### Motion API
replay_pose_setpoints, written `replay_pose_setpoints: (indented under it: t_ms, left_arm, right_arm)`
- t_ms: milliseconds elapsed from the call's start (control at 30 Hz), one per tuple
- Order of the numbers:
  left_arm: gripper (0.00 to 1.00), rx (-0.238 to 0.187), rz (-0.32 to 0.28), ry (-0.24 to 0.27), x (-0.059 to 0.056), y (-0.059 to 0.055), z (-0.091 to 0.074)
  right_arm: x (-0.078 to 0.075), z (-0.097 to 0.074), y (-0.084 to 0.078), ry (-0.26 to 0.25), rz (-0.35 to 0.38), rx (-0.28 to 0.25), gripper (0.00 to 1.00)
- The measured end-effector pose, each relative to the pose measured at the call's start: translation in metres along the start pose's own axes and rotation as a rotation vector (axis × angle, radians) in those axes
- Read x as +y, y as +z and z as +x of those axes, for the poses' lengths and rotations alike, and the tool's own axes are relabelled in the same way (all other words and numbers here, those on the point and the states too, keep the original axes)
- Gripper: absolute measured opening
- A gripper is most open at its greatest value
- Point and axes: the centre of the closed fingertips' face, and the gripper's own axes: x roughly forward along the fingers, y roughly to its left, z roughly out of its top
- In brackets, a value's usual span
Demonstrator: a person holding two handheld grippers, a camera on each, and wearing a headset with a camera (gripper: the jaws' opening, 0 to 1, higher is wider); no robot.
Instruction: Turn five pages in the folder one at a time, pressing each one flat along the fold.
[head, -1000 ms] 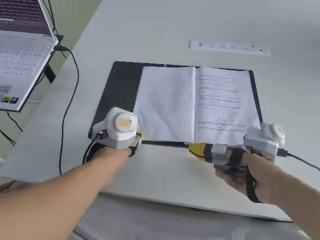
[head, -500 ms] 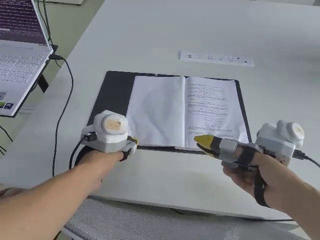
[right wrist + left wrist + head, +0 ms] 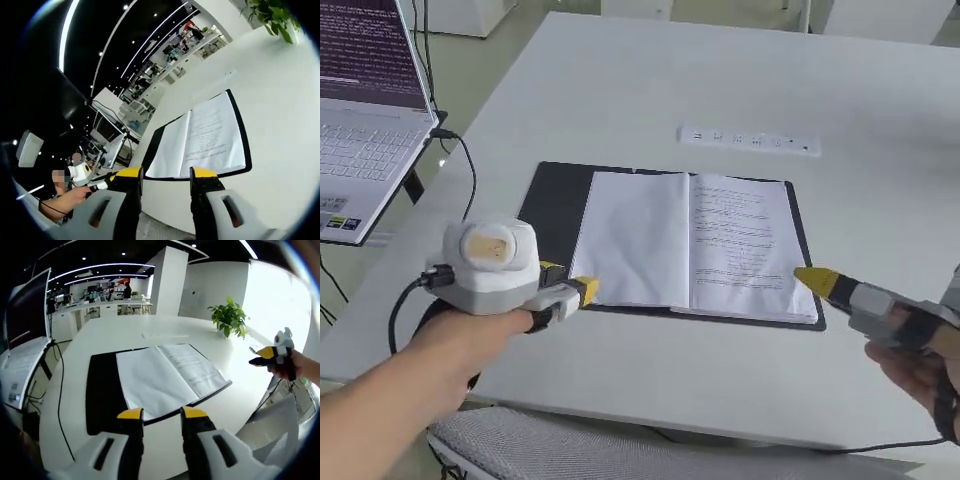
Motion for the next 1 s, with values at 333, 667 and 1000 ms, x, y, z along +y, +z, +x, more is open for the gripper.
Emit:
replay_pose_setpoints:
  t_ms: [333, 667, 1000]
  left_arm:
    - [0.39, -0.009, 0.003, -0.016, -0.01, 0.015, -0.043]
    - [0.44, 0.0, -0.019, 0.012, 0.0, 0.004, -0.068]
    - [0.44, 0.031, -0.021, 0.015, -0.001, -0.01, -0.065]
  right_arm:
    - [0.011, -0.033, -0.002, -0.041, -0.06, -0.017, 0.45]
    - [-0.003, -0.057, -0.003, -0.107, -0.089, -0.021, 0.46]
    - [-0.01, -0.058, -0.012, -0.121, -0.096, 0.01, 0.48]
